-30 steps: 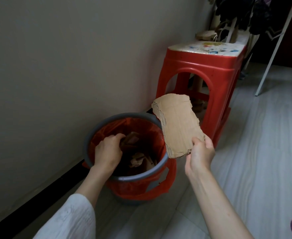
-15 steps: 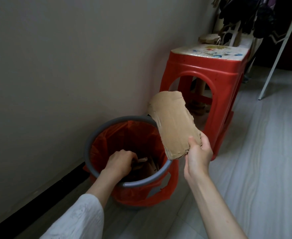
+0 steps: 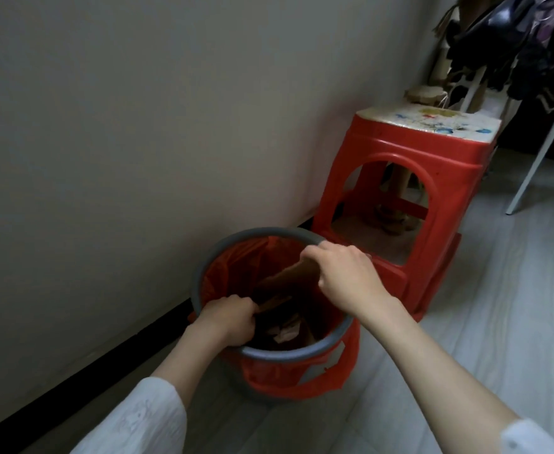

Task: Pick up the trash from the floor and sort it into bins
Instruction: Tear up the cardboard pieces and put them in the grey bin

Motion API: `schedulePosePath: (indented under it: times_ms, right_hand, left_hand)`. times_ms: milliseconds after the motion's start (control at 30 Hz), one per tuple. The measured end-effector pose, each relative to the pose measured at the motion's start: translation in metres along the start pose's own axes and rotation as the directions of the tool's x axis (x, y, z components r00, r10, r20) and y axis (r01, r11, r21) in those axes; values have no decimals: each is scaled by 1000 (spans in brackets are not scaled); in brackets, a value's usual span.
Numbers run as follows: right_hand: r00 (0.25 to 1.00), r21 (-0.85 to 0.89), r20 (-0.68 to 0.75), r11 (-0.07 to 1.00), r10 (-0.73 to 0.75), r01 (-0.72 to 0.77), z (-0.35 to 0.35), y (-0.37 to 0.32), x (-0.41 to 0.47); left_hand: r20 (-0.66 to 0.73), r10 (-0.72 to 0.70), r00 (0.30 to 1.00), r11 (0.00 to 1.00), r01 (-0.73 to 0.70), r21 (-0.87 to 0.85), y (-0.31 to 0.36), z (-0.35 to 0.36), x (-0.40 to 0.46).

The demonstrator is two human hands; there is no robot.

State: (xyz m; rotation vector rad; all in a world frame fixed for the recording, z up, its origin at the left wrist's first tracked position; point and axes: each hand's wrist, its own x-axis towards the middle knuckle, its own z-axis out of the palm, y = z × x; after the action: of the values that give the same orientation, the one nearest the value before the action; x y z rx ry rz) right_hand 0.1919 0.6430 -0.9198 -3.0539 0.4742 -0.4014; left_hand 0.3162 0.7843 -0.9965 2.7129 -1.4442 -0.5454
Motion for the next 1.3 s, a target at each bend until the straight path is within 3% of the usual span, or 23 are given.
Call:
schedulePosePath:
  times_ms: [100, 200, 367, 500, 667, 767, 867, 1067, 1200, 1300]
  right_hand:
    - [972, -183, 208, 972, -111, 150, 16, -15, 15]
    - [943, -131, 321, 982, -90, 138, 40, -22, 29]
    - [946, 28, 321, 999, -47, 40, 68, -22, 39]
    - [951, 7, 303, 998, -66, 67, 87, -22, 43]
    - [940, 31, 340, 999, -21, 11, 109, -32, 45]
    - [898, 13, 433, 996, 75, -89, 115, -31, 46]
    - [863, 54, 500, 992, 68, -110, 110, -30, 41]
    - [984, 297, 174, 952, 24, -76, 66, -35, -33]
    - [952, 203, 295, 979, -79, 18, 58, -33, -77]
    - [978, 253, 199, 967, -55, 3, 60, -33, -80]
  left_hand:
    - [-220, 113, 969, 987, -135, -88, -6, -1, -18]
    - [-464, 186, 866, 969, -240, -59, -16, 17, -29]
    - [-702, 227, 676, 960, -278, 42, -19, 40, -33]
    - [-750, 219, 624, 965, -255, 69, -16, 40, -25]
    - [-772, 203, 603, 962, -270, 43, -18, 46, -23]
    - [-773, 196, 604, 965, -260, 41, -17, 46, -21]
    - [-768, 191, 611, 966, -254, 38, -17, 45, -23]
    - [-745, 143, 652, 962, -268, -50, -19, 42, -31]
    - [-657, 230, 718, 952, -306, -2, -29, 45, -49]
    - [-528, 332, 781, 939, -328, 105, -34, 40, -61]
